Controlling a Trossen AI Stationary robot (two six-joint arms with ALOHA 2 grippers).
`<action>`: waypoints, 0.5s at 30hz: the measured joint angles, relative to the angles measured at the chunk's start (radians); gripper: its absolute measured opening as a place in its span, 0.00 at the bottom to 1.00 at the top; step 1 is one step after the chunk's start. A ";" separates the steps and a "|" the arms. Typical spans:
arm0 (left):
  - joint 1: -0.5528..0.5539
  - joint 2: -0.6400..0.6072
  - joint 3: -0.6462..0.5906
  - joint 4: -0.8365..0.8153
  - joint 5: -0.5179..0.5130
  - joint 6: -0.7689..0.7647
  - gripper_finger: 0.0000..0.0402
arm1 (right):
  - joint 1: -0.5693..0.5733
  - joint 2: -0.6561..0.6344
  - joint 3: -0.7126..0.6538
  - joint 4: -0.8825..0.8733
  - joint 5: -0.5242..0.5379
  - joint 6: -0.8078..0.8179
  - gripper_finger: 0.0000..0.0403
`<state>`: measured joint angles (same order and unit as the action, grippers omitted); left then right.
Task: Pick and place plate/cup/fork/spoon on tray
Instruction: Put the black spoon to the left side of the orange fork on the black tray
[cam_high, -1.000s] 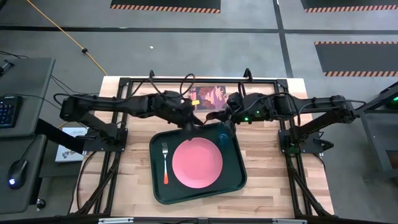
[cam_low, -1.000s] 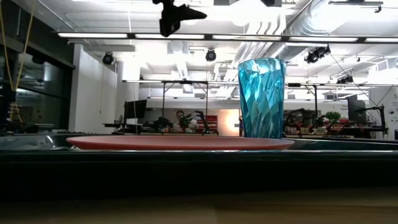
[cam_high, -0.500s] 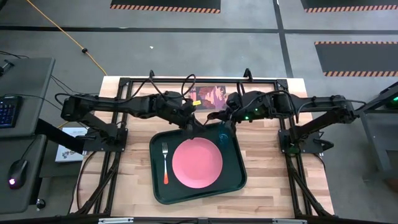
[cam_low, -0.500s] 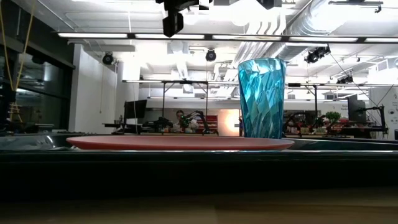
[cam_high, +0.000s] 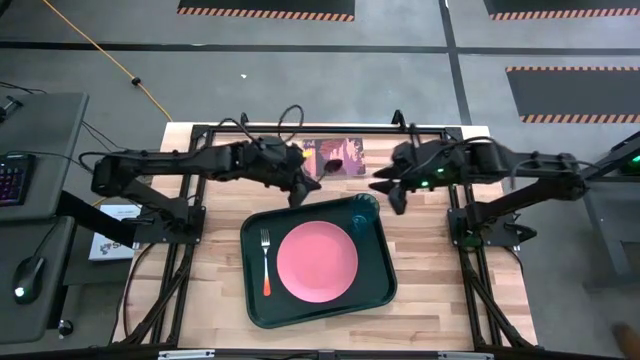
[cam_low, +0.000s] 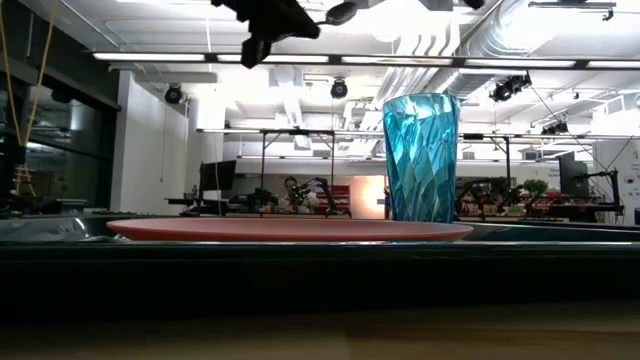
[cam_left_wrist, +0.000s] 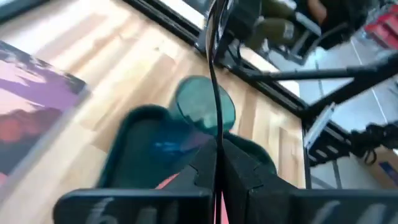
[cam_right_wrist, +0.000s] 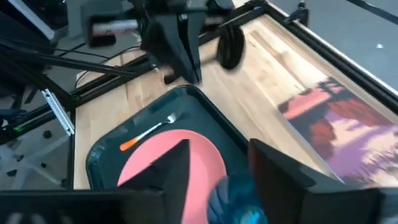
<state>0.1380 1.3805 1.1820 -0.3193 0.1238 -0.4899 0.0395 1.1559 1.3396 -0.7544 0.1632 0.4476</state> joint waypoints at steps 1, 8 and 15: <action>0.013 -0.008 0.000 0.000 -0.001 0.001 0.00 | 0.000 -0.020 0.000 -0.027 0.009 0.006 0.43; 0.078 -0.048 0.002 0.084 -0.057 0.027 0.00 | 0.000 -0.124 0.000 -0.095 0.103 0.054 0.54; 0.100 -0.042 -0.086 0.365 -0.060 -0.068 0.00 | 0.000 -0.120 0.000 0.027 0.186 0.015 0.55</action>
<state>0.2375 1.3389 1.0960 0.0460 0.0633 -0.5584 0.0391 1.0363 1.3396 -0.7274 0.3489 0.4629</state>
